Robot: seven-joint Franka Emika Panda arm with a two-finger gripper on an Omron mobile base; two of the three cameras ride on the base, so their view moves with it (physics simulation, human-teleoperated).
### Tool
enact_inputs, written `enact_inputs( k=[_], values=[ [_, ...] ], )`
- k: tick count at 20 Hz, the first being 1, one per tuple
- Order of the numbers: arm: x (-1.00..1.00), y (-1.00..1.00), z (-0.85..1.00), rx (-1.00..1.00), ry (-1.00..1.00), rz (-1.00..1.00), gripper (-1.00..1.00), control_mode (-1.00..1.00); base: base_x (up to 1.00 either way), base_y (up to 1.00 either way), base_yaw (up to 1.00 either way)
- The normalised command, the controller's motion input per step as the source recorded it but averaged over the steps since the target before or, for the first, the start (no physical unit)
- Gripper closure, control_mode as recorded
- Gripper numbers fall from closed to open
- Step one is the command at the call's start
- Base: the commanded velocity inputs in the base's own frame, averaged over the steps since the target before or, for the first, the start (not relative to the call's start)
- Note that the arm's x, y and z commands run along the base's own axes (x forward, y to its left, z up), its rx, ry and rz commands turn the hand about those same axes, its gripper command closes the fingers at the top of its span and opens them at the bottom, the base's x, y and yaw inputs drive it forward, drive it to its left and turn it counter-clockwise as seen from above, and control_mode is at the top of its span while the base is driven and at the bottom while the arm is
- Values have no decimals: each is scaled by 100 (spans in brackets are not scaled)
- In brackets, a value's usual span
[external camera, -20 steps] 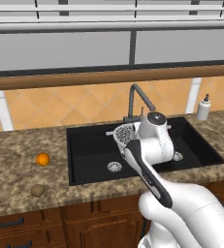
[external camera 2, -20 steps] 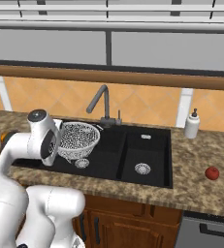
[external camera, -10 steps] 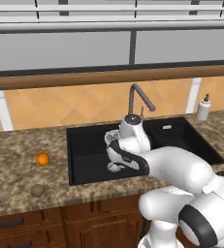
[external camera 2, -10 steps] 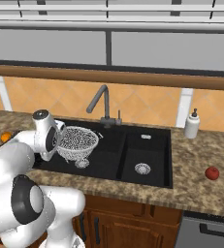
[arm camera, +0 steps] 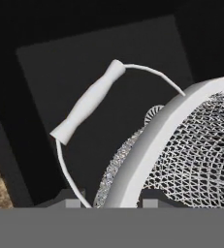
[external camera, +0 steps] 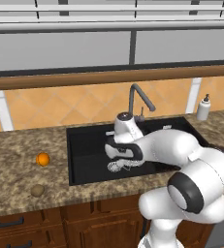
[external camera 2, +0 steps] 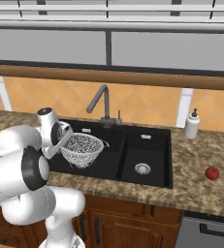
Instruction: Put the colander in the sink, put the kiwi, orange, apple in the colander, and turn on the sink faucet and pour water over the colander.
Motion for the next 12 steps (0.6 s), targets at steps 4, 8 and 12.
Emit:
enact_inputs(
  k=[4, 8, 12],
  values=[
    [10, -24, -19, -3, 0, -20, 100, -100, 0, 0, 0],
    [13, -8, -35, 0, 0, -17, 100, -100, 0, 0, 0],
    [14, 0, -44, 1, 0, -7, 100, -100, 0, 0, 0]
  ],
)
